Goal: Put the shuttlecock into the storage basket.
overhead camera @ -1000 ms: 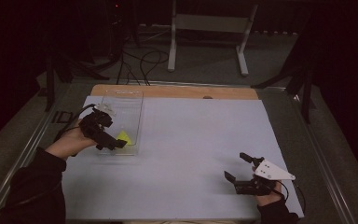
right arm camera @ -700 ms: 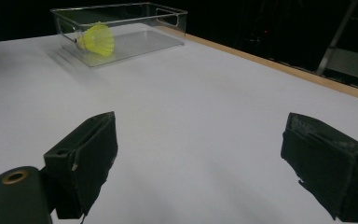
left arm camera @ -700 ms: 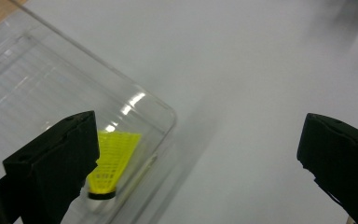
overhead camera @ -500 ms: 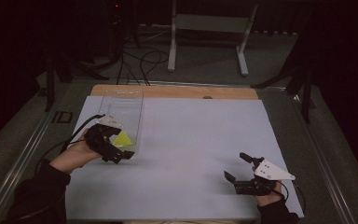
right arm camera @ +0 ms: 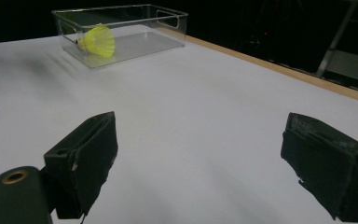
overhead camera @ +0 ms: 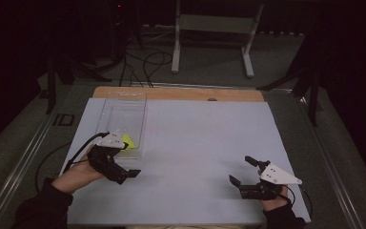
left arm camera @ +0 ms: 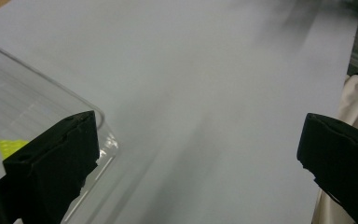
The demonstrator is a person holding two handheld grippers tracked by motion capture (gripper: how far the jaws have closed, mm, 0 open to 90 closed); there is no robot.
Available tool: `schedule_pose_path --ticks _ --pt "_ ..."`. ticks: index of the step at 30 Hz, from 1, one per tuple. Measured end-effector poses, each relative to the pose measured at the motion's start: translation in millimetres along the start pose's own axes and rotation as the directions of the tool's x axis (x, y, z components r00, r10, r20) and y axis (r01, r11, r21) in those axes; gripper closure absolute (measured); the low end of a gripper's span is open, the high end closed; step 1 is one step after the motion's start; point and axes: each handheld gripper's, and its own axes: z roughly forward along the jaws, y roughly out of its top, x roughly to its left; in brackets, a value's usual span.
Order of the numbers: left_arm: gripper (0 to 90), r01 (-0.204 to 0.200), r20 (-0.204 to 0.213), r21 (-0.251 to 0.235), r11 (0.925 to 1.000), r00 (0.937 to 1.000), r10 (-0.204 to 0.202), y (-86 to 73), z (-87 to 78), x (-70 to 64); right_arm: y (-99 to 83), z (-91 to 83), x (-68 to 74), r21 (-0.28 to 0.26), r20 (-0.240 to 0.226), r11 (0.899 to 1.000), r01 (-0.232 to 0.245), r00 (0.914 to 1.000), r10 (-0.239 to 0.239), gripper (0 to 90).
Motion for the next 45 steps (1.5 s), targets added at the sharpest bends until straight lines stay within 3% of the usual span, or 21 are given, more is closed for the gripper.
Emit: schedule_pose_path --ticks 10,19,28,32,38,41,45 --pt "0.0 0.0 0.022 -0.055 0.9985 0.9998 0.001 -22.3 4.3 -14.1 -0.3 0.4 -0.1 0.004 -0.004 1.0 0.007 1.0 -0.007 10.8" --pt "0.0 0.035 0.037 -0.085 0.9957 0.9988 -0.032 -46.9 15.6 -23.8 -0.3 0.9 0.1 0.004 -0.005 1.0 0.004 1.0 -0.004 10.7" --pt "0.0 0.067 0.011 -0.103 0.9925 0.9978 -0.066 -71.0 34.0 -29.3 -0.8 1.3 0.0 0.006 -0.005 1.0 0.005 1.0 -0.005 10.8" --pt "0.0 0.101 -0.007 -0.118 0.9879 0.9947 -0.103 -78.9 41.1 -29.6 -1.0 1.6 -0.1 0.009 -0.007 1.0 0.008 0.9999 -0.008 10.8" --pt "0.0 0.134 -0.045 -0.156 0.9786 0.9887 -0.143 -84.2 49.7 -31.6 -1.1 1.3 -0.1 0.012 -0.005 1.0 0.005 1.0 -0.005 10.8" --pt "0.0 0.136 -0.066 -0.134 0.9815 0.987 -0.146 -84.1 53.5 -32.5 -1.3 1.5 0.2 0.014 -0.008 1.0 0.003 1.0 -0.003 10.8" --pt "0.0 0.16 -0.072 -0.134 0.9781 0.9828 -0.17 -86.6 57.8 -33.4 -1.3 1.2 0.1 0.013 -0.008 1.0 0.003 1.0 -0.003 10.8"
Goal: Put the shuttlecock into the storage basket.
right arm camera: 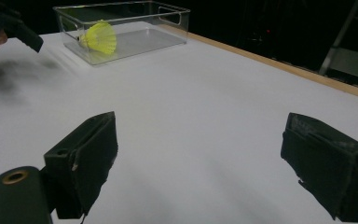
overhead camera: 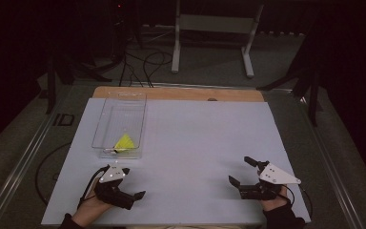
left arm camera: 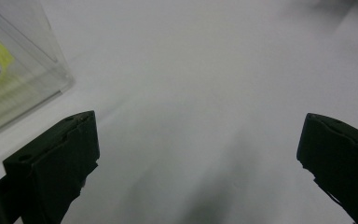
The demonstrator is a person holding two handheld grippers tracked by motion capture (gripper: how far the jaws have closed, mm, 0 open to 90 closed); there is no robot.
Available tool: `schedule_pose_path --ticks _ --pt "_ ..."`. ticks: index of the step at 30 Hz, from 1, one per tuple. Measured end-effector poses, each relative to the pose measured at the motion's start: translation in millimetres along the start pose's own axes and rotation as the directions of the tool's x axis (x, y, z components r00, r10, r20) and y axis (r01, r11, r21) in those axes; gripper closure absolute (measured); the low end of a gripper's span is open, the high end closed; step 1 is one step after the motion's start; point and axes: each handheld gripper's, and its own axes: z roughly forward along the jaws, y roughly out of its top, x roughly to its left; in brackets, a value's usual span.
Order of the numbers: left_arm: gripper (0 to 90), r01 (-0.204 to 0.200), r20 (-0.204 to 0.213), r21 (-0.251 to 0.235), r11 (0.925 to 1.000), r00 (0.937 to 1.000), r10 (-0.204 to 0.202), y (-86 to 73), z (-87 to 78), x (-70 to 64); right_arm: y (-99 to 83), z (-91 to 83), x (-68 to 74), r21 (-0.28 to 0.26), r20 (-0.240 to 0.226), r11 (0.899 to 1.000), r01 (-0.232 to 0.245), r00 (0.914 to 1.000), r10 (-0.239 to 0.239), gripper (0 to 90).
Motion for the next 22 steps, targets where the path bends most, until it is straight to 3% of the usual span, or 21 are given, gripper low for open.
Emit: schedule_pose_path --ticks 3,7,14,22 --pt "0.0 0.001 -0.033 0.002 1.0 0.9995 -0.001 -1.6 3.0 -1.9 -0.2 0.0 -0.4 0.002 0.001 1.0 0.004 1.0 -0.004 10.8" --pt "0.0 0.03 -0.061 -0.014 0.9995 0.9977 -0.03 -1.9 6.0 -2.0 -0.6 0.5 -0.5 0.002 -0.002 1.0 0.001 1.0 -0.001 10.8" --pt "0.0 0.022 -0.071 -0.007 0.9997 0.9973 -0.022 -3.0 12.8 -5.3 -1.0 1.0 -0.7 0.005 -0.006 1.0 -0.008 1.0 0.008 10.8" --pt "0.0 0.043 -0.068 -0.05 0.9978 0.9966 -0.047 -4.2 12.3 -1.2 -2.0 1.6 -1.6 0.016 -0.004 1.0 -0.006 1.0 0.006 10.8"
